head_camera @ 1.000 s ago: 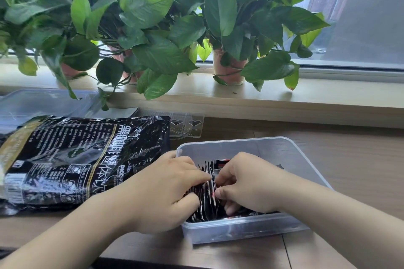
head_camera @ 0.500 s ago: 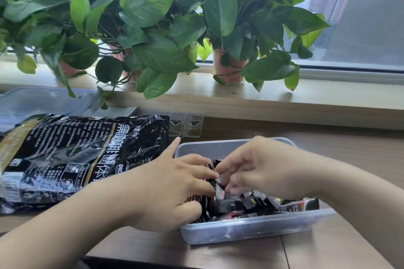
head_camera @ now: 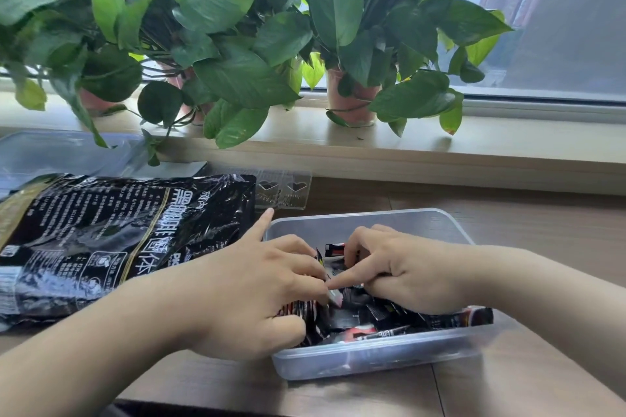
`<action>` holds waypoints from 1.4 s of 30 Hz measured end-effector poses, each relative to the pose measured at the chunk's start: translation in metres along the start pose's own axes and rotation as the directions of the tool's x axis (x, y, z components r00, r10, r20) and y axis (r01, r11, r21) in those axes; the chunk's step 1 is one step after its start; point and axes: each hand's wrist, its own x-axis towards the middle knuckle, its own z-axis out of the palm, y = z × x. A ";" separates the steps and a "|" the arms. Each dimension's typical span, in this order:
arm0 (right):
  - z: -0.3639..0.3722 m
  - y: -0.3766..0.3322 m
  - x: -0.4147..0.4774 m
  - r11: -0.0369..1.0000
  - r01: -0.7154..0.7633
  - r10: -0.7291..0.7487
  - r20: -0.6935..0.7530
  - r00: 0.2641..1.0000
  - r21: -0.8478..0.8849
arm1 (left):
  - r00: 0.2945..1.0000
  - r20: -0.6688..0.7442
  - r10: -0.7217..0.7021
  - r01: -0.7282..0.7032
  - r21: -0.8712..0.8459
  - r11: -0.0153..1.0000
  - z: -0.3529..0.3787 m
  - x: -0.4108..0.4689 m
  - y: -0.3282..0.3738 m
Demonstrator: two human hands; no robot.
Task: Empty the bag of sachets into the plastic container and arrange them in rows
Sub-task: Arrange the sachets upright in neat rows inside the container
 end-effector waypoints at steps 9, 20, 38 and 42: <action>0.007 -0.007 -0.003 0.987 -0.019 0.020 0.005 1.000 -0.163 | 0.998 0.027 -0.049 0.048 0.035 0.998 0.000 0.003 0.000; 0.008 -0.001 -0.014 0.990 -0.074 0.066 -0.066 0.996 -0.118 | 0.994 0.066 -0.084 0.081 0.048 0.996 -0.001 0.006 0.004; 0.003 -0.026 0.009 0.898 -0.214 0.375 -0.417 0.828 0.383 | 1.000 -0.015 -0.026 0.026 -0.008 1.000 0.002 0.003 0.002; -0.001 -0.022 0.016 0.826 -0.246 0.504 -0.469 0.725 0.507 | 0.997 -0.045 -0.067 0.067 0.010 0.998 0.002 0.001 0.004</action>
